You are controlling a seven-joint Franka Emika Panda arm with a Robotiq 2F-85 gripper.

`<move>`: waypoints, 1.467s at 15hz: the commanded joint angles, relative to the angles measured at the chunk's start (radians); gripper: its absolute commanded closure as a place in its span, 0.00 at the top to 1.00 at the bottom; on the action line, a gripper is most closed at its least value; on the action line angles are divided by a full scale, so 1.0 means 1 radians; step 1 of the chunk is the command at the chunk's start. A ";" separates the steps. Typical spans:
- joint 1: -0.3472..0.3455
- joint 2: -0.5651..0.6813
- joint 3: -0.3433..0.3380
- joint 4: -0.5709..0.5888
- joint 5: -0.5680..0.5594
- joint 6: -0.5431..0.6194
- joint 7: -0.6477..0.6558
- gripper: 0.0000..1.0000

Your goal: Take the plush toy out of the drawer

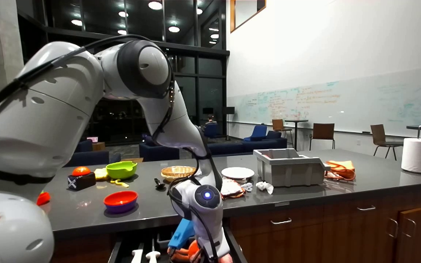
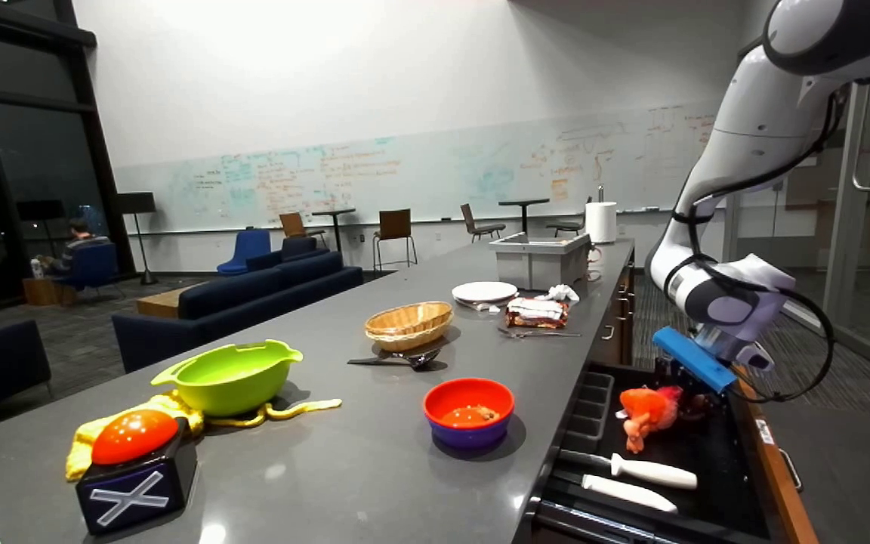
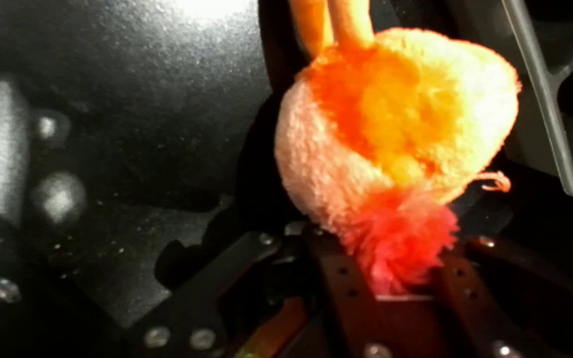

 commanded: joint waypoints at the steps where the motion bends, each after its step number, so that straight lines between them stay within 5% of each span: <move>1: 0.005 -0.005 -0.001 0.013 0.045 -0.001 -0.046 0.03; 17: 0.068 -0.412 0.042 -0.150 -0.120 0.140 0.070 0.05; 22: 0.104 -0.480 0.068 -0.116 -0.073 0.141 -0.047 0.05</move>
